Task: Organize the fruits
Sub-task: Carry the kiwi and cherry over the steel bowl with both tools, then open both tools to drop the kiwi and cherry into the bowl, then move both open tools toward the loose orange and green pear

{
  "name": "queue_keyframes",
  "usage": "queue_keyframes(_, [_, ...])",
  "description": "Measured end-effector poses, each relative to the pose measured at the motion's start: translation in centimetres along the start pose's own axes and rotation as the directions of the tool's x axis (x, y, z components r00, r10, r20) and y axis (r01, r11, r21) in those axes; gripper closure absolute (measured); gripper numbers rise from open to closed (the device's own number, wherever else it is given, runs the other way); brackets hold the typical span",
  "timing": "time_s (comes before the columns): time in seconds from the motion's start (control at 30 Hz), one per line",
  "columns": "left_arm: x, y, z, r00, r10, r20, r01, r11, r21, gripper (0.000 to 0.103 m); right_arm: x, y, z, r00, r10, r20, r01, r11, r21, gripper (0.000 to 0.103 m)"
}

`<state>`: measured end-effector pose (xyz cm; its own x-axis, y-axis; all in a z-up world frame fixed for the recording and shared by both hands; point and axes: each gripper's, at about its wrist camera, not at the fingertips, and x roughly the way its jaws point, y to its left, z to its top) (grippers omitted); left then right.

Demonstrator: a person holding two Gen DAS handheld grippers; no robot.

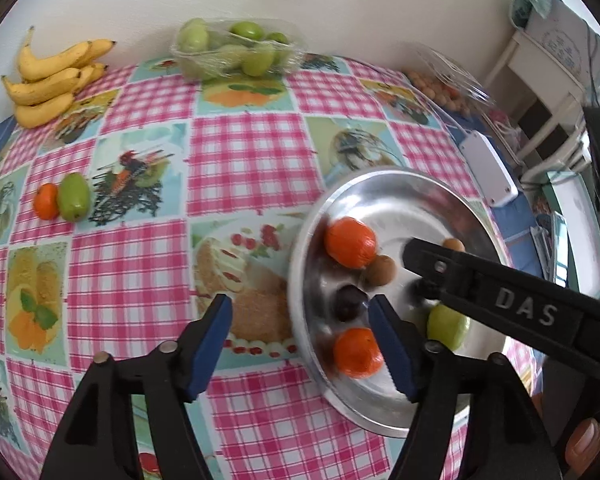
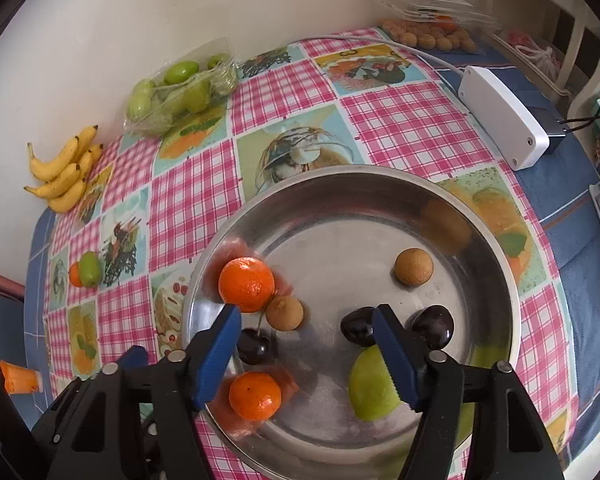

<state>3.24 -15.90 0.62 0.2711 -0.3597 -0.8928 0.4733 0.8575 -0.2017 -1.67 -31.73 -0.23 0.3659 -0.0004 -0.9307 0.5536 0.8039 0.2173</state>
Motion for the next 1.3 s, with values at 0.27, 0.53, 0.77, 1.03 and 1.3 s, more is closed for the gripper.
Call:
queue_keyframes(0.27, [-0.3, 3.7, 0.3, 0.994, 0.109, 0.020, -0.106, 0.985, -0.134, 0.016, 0.1, -0.4, 0.1, 1.000, -0.006, -0.001, 0.006, 1.000, 0.018, 0.026])
queue_keyframes(0.53, [-1.3, 7.2, 0.6, 0.979, 0.197, 0.053, -0.181, 0.959, -0.220, 0.006, 0.5, 0.1, -0.1, 1.000, -0.006, -0.013, 0.006, 1.000, 0.002, 0.025])
queue_keyframes(0.77, [-2.0, 10.0, 0.4, 0.972, 0.228, 0.056, -0.201, 0.931, -0.305, 0.005, 0.7, 1.1, -0.1, 1.000, -0.001, -0.021, 0.000, 0.999, -0.034, 0.021])
queue_keyframes(1.03, [-1.8, 12.7, -0.5, 0.966, 0.259, 0.008, -0.237, 0.893, -0.382, 0.005, 1.0, 2.4, -0.5, 1.000, -0.004, -0.022, 0.002, 0.997, -0.083, 0.002])
queue_keyframes(1.3, [-1.7, 13.2, -0.8, 0.962, 0.271, 0.013, -0.244, 0.886, -0.395, 0.005, 1.3, 2.7, -0.5, 1.000, -0.009, -0.024, 0.007, 0.994, -0.105, 0.000])
